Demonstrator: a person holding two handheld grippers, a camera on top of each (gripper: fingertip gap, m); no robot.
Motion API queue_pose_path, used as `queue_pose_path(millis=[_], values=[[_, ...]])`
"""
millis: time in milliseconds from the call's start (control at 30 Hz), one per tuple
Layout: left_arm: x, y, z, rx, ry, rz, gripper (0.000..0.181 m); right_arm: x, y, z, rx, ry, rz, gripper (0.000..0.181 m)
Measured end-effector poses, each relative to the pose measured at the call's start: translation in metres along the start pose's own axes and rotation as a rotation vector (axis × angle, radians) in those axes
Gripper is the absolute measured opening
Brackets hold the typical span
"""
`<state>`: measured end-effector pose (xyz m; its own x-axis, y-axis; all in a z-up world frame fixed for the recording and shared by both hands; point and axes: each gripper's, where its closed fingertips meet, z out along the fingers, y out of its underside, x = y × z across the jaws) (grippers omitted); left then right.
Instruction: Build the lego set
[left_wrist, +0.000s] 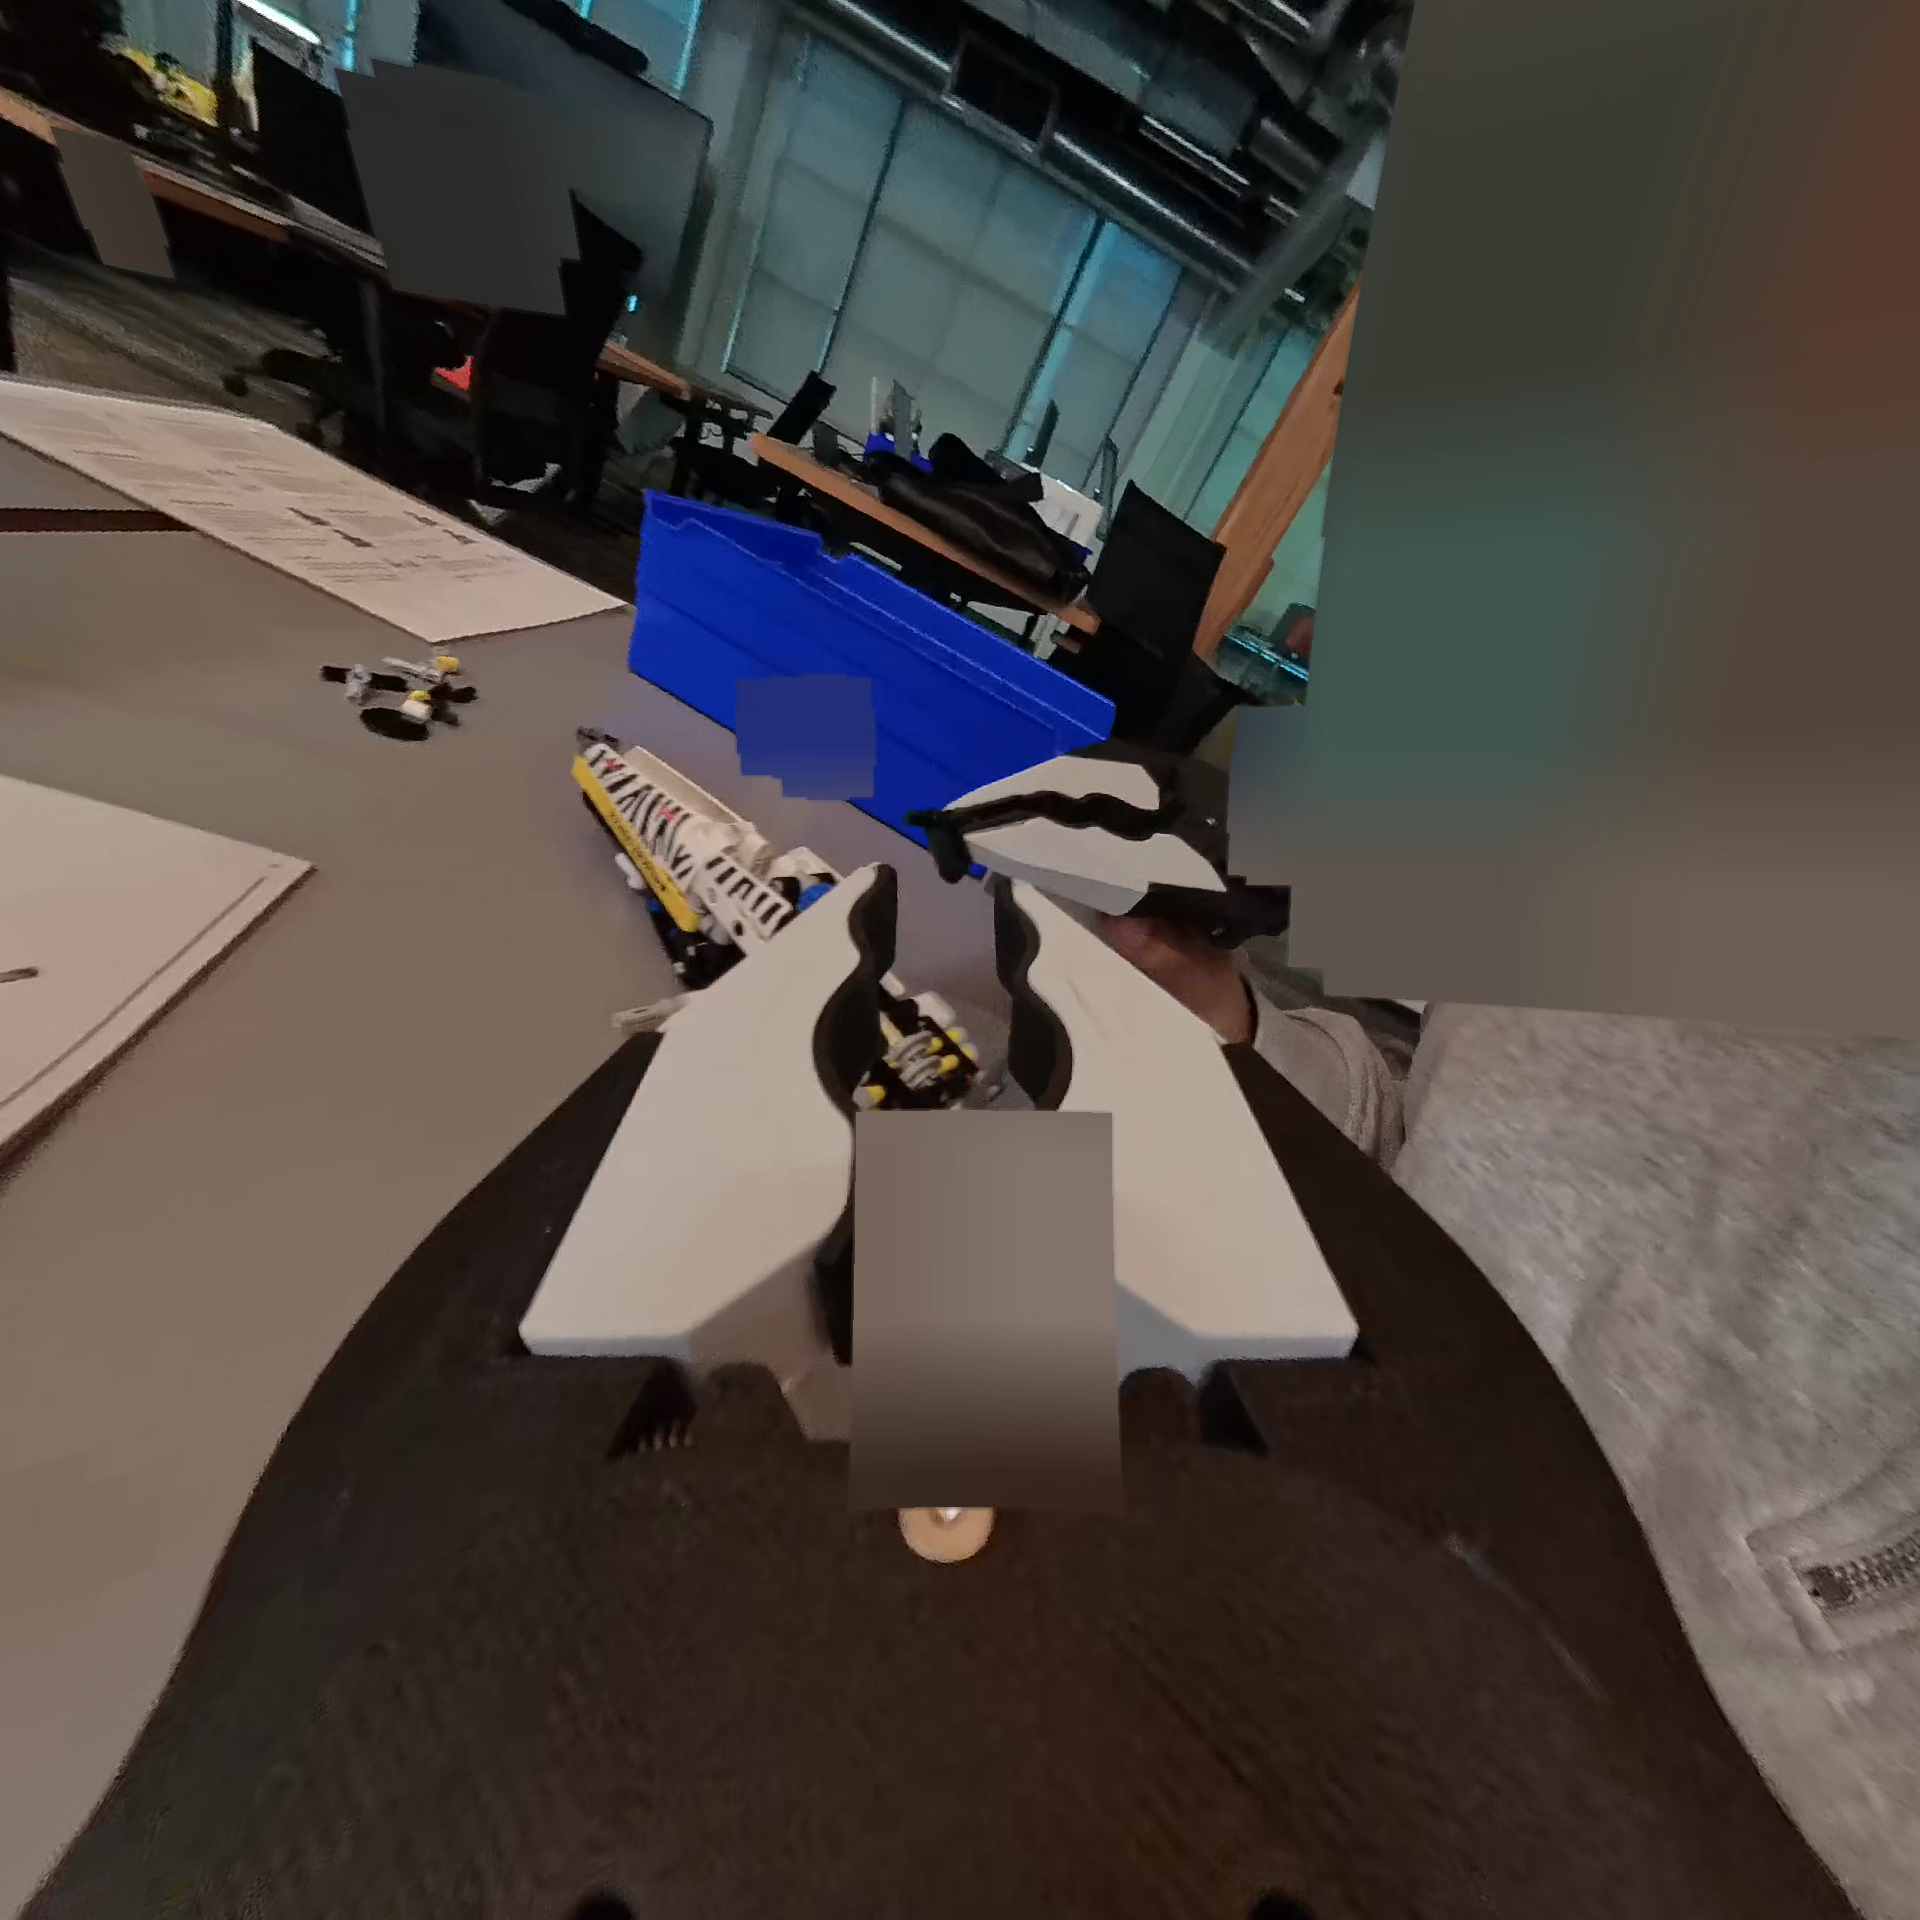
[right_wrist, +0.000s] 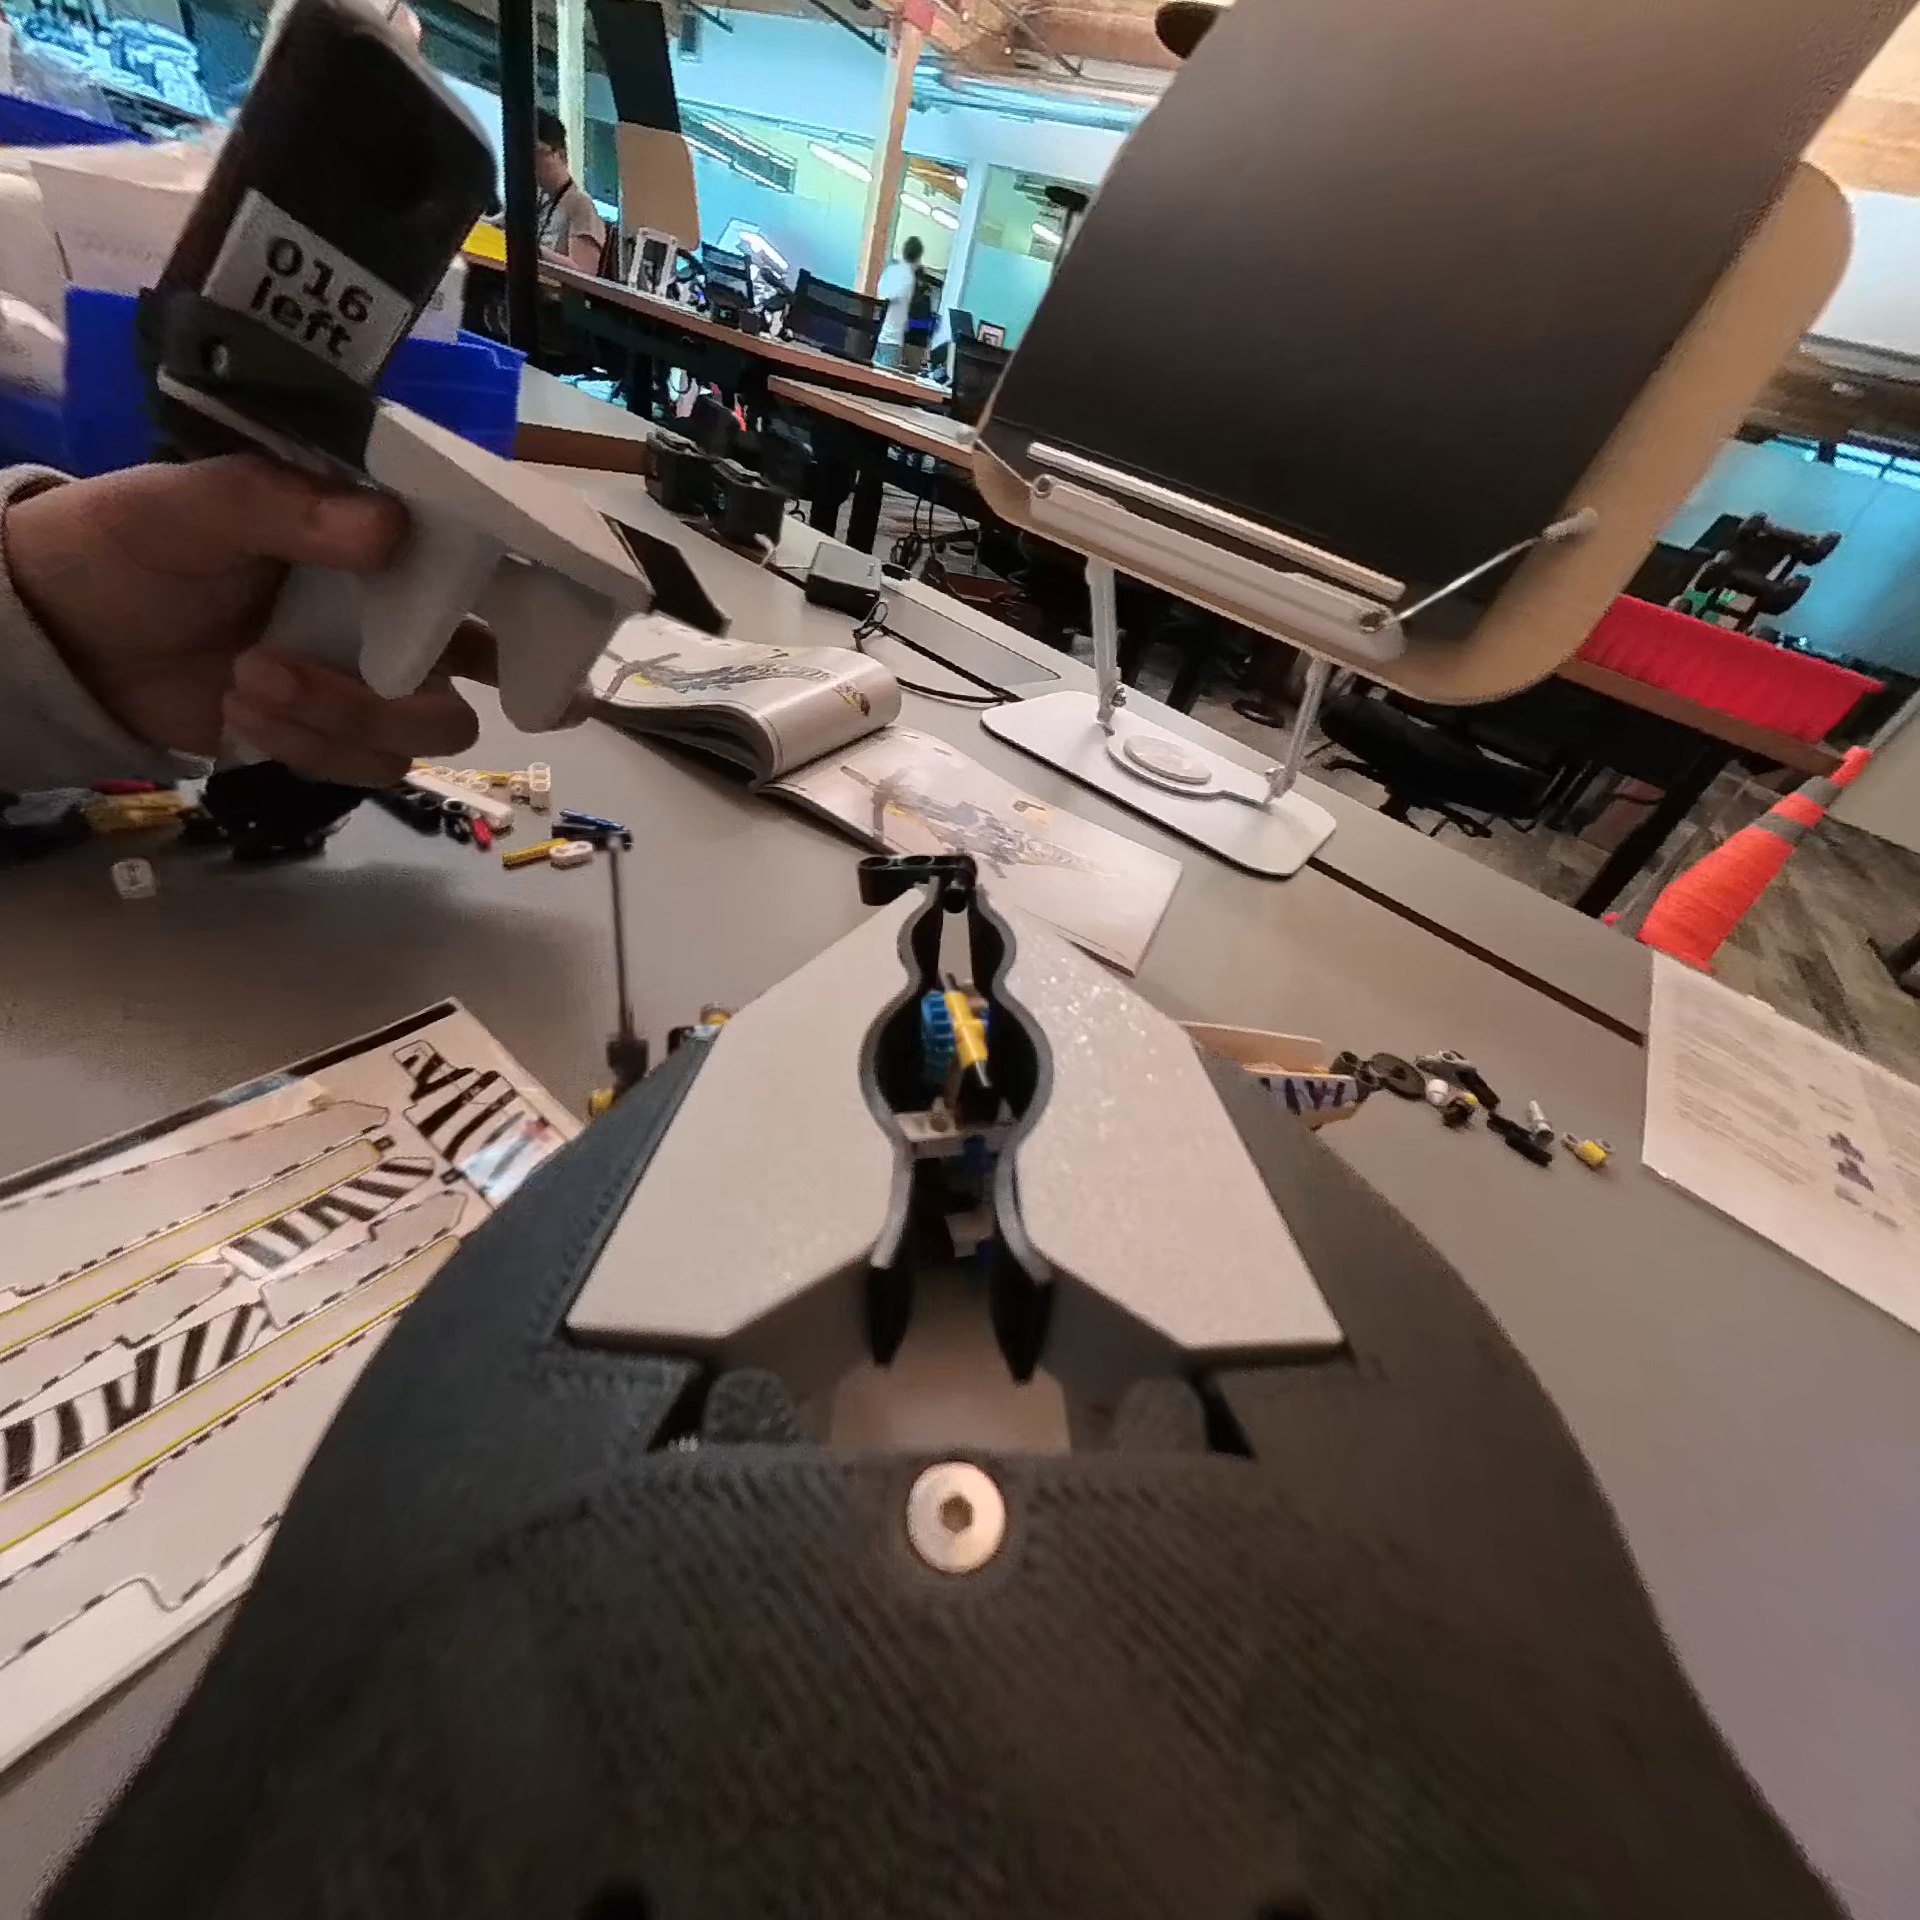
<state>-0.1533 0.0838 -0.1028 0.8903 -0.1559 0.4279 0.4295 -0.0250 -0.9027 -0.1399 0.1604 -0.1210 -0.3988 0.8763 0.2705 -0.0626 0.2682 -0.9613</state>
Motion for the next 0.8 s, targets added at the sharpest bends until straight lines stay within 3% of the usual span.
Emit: queue_pose_path(millis=[200,367,800], values=[[0.023,0.016,0.025,-0.027,0.031,-0.013,0.024,-0.02,-0.006,0.002,0.01,-0.04,-0.105,0.002],[0.017,0.034,0.035,-0.109,-0.056,0.061,0.03,-0.037,-0.01,0.003,0.025,-0.075,-0.196,0.002],[0.028,0.028,0.033,-0.06,0.014,0.084,0.004,-0.042,-0.014,0.001,0.047,-0.102,-0.195,0.002]])
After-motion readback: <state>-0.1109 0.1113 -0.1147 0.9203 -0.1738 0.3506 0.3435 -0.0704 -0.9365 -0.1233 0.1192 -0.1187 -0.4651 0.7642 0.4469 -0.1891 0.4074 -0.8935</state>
